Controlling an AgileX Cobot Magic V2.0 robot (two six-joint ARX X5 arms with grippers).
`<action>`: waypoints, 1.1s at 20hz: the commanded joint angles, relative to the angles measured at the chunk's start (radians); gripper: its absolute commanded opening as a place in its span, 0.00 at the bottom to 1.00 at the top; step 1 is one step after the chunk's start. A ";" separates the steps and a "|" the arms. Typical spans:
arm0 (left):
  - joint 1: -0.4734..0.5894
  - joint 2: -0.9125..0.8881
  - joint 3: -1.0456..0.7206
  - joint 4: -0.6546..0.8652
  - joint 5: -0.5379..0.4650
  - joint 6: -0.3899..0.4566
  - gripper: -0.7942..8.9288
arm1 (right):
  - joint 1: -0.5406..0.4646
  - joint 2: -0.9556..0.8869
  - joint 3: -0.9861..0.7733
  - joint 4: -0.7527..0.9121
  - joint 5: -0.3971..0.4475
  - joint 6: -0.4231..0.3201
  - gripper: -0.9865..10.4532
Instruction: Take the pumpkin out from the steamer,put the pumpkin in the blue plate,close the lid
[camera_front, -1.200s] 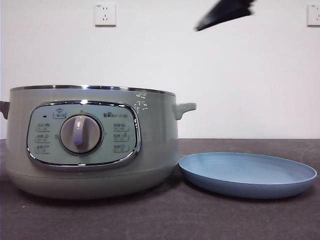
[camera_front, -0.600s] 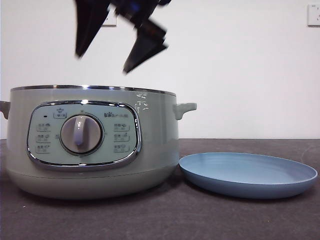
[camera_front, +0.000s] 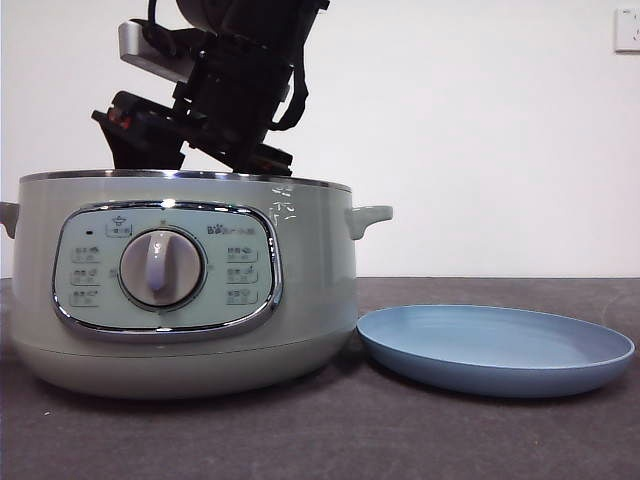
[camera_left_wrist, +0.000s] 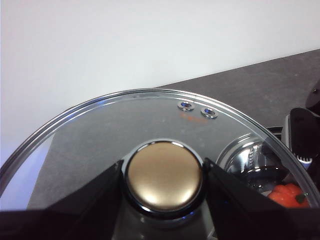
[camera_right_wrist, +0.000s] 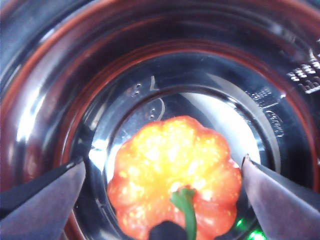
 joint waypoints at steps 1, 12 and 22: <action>-0.002 -0.011 0.023 0.044 -0.008 0.010 0.07 | 0.002 0.032 0.002 0.005 0.001 -0.008 0.57; -0.002 -0.011 0.023 0.024 -0.001 0.010 0.07 | -0.010 -0.085 0.003 -0.021 0.077 -0.008 0.08; -0.002 0.020 0.023 0.065 0.066 0.010 0.07 | -0.356 -0.443 -0.058 -0.312 0.076 0.082 0.08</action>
